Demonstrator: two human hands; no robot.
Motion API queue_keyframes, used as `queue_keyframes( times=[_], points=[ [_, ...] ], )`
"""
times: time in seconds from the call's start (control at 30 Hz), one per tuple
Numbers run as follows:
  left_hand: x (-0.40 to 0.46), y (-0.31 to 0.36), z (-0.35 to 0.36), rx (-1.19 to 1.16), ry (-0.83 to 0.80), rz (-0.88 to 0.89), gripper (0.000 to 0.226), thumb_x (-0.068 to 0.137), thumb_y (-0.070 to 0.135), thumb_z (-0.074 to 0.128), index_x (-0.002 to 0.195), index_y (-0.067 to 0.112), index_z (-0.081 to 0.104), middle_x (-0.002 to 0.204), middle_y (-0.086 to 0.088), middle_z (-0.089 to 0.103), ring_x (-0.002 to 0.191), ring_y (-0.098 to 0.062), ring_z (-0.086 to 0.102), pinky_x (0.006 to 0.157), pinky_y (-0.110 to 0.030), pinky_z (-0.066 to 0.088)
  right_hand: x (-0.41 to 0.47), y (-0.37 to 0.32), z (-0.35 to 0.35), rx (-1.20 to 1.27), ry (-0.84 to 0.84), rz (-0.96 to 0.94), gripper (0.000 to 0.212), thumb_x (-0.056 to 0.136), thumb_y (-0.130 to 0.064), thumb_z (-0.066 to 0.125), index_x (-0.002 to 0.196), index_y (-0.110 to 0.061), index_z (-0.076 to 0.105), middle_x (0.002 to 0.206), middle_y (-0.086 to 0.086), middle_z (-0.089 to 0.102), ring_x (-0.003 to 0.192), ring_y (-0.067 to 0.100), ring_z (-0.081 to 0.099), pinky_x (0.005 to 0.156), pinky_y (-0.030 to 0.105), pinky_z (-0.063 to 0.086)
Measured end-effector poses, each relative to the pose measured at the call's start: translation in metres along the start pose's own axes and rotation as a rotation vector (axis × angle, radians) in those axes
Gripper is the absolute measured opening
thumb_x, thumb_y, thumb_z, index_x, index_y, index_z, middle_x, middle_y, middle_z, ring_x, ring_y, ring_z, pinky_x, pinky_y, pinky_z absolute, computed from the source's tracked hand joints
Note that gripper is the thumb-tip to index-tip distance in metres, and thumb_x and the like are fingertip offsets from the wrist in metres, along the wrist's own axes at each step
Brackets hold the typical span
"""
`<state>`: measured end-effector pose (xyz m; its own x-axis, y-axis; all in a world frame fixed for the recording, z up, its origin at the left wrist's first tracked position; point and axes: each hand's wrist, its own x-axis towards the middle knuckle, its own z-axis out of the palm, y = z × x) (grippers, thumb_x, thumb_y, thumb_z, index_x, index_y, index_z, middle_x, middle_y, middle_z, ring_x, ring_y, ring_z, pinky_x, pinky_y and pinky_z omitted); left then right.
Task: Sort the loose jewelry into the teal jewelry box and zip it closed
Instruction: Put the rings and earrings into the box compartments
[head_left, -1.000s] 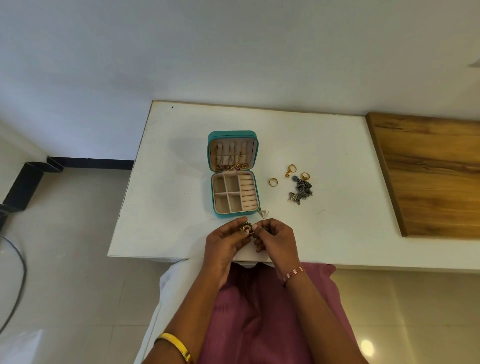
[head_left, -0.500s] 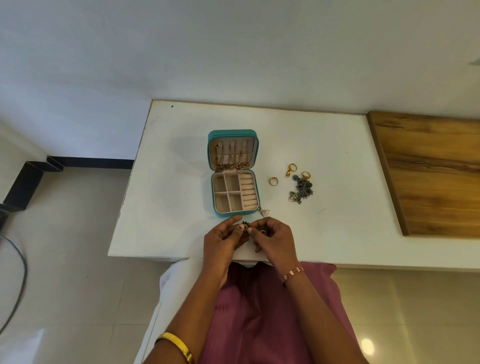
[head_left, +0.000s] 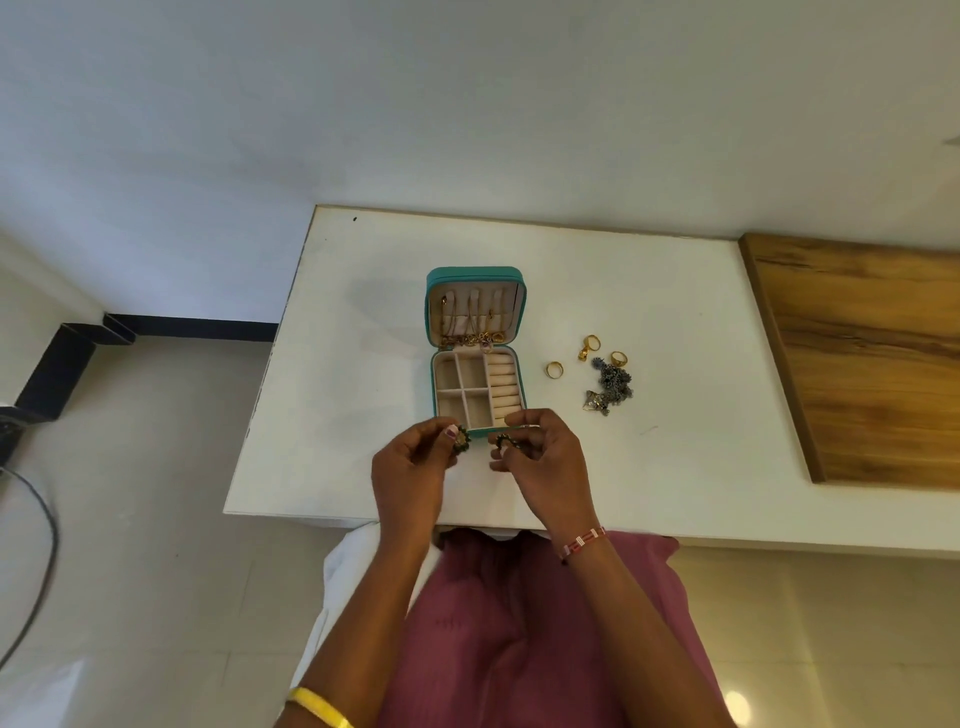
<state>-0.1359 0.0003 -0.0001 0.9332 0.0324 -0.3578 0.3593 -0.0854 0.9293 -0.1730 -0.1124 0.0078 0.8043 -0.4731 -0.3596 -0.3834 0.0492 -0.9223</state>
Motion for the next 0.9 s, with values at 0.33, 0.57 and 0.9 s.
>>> queue_keyframes(
  times=[0.33,0.57,0.9],
  points=[
    [0.038,0.012,0.003,0.429,0.018,0.237,0.015,0.082,0.013,0.065,0.096,0.009,0.071,0.093,-0.003,0.070,0.074,-0.006,0.058,0.065,0.000,0.041,0.017,-0.015,0.018,-0.166,0.093,-0.072,0.012,0.076,0.001,0.067,0.085,-0.007,0.067,0.090,0.005,0.067,0.070,0.008,0.061,0.066,0.006,0.046],
    [0.040,0.000,0.013,0.660,0.054,0.369,0.020,0.084,0.015,0.064,0.102,0.010,0.070,0.099,-0.009,0.061,0.093,-0.020,0.054,0.076,-0.023,0.043,0.016,-0.015,0.018,-0.168,0.018,-0.092,0.016,0.076,-0.002,0.069,0.078,-0.018,0.065,0.072,-0.003,0.064,0.066,0.009,0.061,0.075,0.027,0.053],
    [0.037,-0.003,0.008,0.606,0.039,0.346,0.023,0.085,0.009,0.061,0.108,0.012,0.066,0.097,-0.006,0.053,0.080,-0.017,0.056,0.070,-0.019,0.044,0.020,-0.013,0.016,-0.284,0.075,-0.134,0.012,0.077,-0.005,0.069,0.086,-0.011,0.064,0.076,-0.002,0.065,0.068,0.003,0.060,0.061,-0.002,0.039]
  ],
)
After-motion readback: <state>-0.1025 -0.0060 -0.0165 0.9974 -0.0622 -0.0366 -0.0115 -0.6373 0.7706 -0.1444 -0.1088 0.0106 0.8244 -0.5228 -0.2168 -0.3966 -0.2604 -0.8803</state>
